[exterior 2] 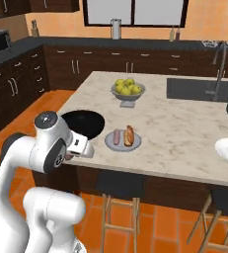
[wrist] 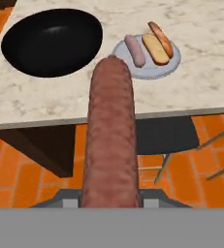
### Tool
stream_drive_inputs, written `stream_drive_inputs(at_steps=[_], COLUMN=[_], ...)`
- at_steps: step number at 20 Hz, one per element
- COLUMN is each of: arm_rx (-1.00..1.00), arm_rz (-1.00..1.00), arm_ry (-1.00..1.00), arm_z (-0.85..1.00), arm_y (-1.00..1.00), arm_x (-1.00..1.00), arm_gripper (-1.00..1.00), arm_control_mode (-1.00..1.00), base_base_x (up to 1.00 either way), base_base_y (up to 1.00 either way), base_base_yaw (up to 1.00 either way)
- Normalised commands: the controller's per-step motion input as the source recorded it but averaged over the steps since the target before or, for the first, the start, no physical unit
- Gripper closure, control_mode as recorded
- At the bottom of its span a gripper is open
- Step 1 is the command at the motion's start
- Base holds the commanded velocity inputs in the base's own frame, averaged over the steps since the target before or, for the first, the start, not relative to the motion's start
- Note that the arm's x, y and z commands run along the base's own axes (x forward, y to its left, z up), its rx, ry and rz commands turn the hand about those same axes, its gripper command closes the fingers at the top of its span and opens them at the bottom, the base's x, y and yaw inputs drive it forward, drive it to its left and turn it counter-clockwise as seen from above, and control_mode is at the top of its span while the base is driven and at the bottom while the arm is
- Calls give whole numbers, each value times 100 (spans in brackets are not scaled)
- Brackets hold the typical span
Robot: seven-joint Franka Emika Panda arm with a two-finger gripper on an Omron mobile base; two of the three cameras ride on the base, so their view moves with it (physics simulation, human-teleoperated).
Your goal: Place one bun and one sausage from the bowl on each plate.
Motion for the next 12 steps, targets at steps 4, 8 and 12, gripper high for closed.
stream_drive_inputs(at_steps=[4,8,12], arm_rx=[0,0,0], arm_rz=[0,0,0], arm_ry=[0,0,0], arm_z=[0,0,0], arm_y=[0,0,0], arm_x=[0,0,0], arm_gripper=[100,100,100], arm_control_mode=[100,100,100], base_base_x=[-24,3,10], base_base_y=[-100,-100,-100], base_base_yaw=[-5,-3,0])
